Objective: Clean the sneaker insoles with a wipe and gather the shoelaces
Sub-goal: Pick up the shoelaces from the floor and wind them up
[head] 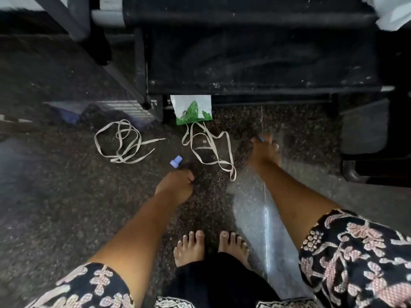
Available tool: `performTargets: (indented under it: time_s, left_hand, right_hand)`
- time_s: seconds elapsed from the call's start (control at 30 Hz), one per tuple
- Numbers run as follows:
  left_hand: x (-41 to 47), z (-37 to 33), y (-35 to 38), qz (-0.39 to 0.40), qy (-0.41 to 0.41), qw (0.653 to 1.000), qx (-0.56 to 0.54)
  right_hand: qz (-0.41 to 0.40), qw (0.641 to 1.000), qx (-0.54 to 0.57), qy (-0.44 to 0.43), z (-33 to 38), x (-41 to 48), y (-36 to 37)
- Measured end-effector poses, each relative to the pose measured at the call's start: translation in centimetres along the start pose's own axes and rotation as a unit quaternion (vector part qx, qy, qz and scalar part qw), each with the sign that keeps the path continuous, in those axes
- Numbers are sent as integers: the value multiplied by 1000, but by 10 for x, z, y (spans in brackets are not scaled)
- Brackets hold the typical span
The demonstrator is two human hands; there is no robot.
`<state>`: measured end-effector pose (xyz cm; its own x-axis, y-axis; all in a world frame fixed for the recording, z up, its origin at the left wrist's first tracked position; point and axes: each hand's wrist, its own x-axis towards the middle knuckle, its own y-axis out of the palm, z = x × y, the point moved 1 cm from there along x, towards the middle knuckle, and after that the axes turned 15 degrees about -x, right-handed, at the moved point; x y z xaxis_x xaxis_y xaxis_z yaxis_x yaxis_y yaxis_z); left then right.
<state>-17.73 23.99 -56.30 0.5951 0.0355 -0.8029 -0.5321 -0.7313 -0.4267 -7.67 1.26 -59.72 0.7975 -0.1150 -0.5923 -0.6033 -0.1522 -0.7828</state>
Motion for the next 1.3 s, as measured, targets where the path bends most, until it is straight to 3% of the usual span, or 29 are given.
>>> performTargets:
  time_s: [0.13, 0.23, 0.43, 0.57, 0.7, 0.93, 1.0, 1.13, 1.2, 1.3]
  left_hand:
    - [8, -1, 5, 8, 7, 1000, 11]
    - [16, -1, 2, -31, -7, 999, -8]
    - [40, 12, -14, -165, -33, 985, -37]
    - [57, 19, -8, -139, -57, 988, -28]
    - [61, 20, 6, -136, -41, 989, -30]
    - [6, -18, -3, -78, 6, 981, -175]
    - [-23, -41, -16, -68, 17, 966, -250]
    - [-104, -103, -56, -46, 17, 888, -457]
    - [-152, -139, -81, -33, 8, 866, -498]
    - [-222, -189, -117, -22, 23, 860, -510]
  right_hand:
    - [52, 999, -10, -14, -9, 21, 1]
    - [70, 997, 12, -27, -10, 28, -4]
    - [-39, 980, 195, -18, 2, 19, -11]
    - [-63, 964, 256, -29, 17, 12, -14]
    - [-31, 954, 298, -18, 23, 6, -8]
    - [44, 911, 408, 32, 21, -32, -29]
    - [79, 877, 471, 59, 19, -53, -47]
    - [162, 760, 625, 70, 8, -127, -124]
    - [169, 729, 660, 72, -11, -168, -169]
    - [139, 698, 698, 80, -49, -224, -241]
